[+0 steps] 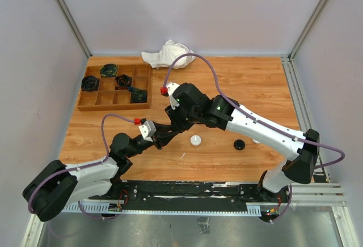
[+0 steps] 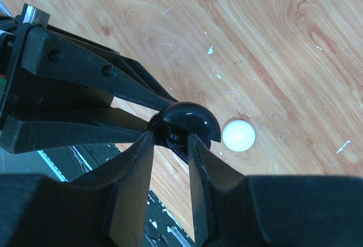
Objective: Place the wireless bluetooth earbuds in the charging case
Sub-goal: Place the earbud in the charging case.
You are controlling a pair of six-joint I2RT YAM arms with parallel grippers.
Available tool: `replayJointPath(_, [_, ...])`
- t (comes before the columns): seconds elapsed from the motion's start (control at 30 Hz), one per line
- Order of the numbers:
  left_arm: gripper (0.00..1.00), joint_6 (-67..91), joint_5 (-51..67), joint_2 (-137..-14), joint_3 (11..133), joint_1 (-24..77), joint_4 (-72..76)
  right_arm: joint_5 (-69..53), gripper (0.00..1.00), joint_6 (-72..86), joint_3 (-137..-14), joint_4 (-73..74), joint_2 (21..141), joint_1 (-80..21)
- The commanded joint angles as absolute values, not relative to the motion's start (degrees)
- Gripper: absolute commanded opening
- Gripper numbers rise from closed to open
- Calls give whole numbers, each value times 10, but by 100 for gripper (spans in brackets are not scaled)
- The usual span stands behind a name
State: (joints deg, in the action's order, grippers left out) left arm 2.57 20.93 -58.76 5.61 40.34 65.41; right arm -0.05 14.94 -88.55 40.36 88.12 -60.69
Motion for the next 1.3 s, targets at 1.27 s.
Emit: replayJointPath(1.27, [0, 30, 204, -613, 48, 410, 820, -82, 12, 244, -676, 51, 697, -575])
